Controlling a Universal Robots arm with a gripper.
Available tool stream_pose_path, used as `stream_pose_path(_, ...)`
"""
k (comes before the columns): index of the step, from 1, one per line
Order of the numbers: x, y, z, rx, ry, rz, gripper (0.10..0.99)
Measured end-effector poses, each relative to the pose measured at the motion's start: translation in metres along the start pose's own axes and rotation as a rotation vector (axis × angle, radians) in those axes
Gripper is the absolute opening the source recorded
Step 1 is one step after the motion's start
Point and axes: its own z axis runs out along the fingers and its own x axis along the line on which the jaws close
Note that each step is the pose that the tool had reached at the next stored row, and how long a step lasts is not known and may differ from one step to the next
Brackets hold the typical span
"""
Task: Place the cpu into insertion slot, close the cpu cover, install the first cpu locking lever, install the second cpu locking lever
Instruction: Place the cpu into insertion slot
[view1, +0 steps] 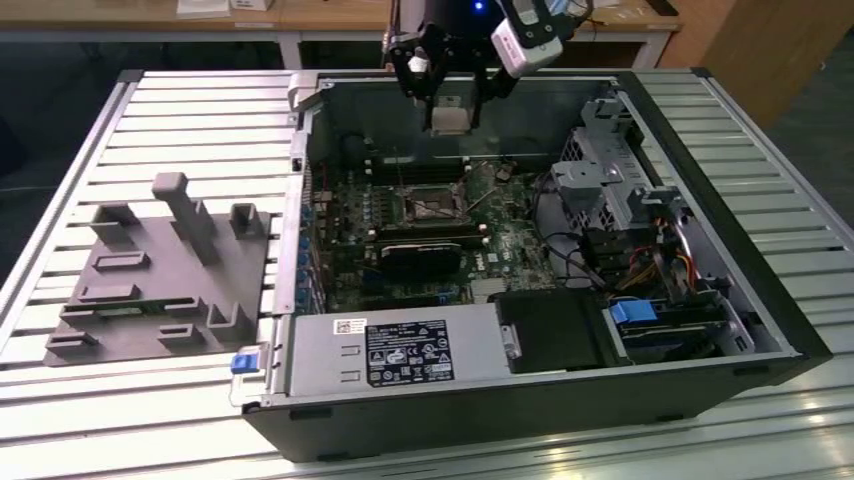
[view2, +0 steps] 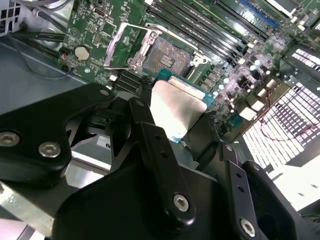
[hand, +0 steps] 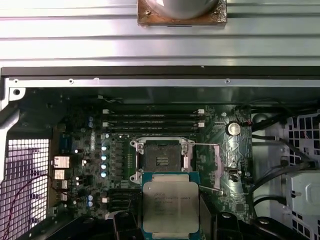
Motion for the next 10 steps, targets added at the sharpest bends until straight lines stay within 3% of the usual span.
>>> stream_pose_path(10,-0.0002,-0.0016,0.0179,0.000,-0.0016,0.000,0.537)
